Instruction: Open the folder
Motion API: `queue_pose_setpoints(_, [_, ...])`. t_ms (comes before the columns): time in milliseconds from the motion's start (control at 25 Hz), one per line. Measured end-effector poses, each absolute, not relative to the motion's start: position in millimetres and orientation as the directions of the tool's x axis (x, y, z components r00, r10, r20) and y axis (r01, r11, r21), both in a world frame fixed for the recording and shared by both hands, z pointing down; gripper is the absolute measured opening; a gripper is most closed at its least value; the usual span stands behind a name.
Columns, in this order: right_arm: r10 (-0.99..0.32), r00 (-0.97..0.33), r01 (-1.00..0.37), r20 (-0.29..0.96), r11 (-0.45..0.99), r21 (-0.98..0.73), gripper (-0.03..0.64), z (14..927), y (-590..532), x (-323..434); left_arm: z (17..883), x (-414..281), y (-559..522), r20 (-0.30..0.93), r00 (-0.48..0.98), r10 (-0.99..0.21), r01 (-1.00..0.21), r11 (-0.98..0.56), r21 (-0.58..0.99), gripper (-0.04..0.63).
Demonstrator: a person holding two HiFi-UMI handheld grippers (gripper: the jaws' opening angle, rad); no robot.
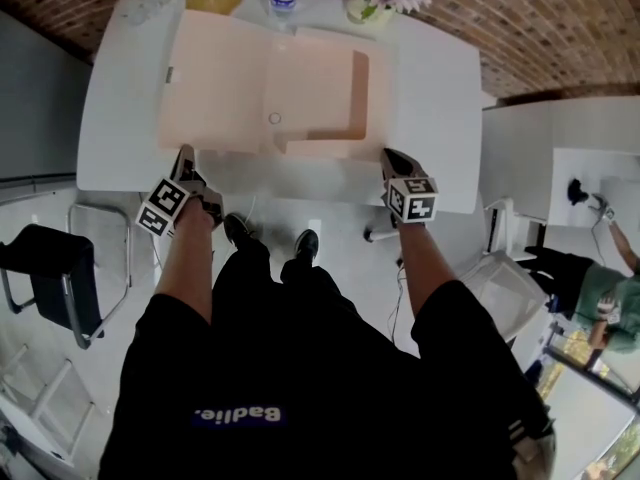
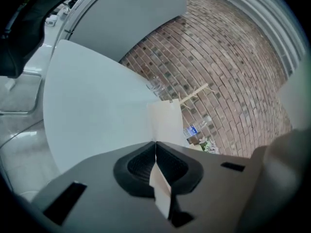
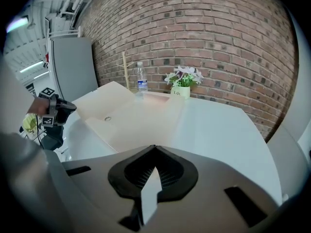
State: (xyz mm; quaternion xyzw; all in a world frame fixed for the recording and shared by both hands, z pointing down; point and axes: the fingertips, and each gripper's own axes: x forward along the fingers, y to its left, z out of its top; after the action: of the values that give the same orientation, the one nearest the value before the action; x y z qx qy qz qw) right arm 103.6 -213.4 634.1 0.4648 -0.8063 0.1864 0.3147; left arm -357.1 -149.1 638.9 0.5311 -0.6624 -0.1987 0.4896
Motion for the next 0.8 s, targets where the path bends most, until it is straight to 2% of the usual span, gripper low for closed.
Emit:
queue_pose_setpoints(360, [-0.611,-0.323,-0.863,0.722,0.503,0.04,0.028,639.6,-214.0,105.9,673.1,-364.8,-150.0,0.523,0.088,-0.848,-0.382,0.456,0.804,0.008])
queue_pose_setpoints(800, [-0.621,-0.301,-0.884,0.724,0.466,0.032,0.028,639.5,-217.6,109.4,686.6,-363.5,-144.0,0.557,0.094,-0.825,-0.351,0.497,0.794,0.009])
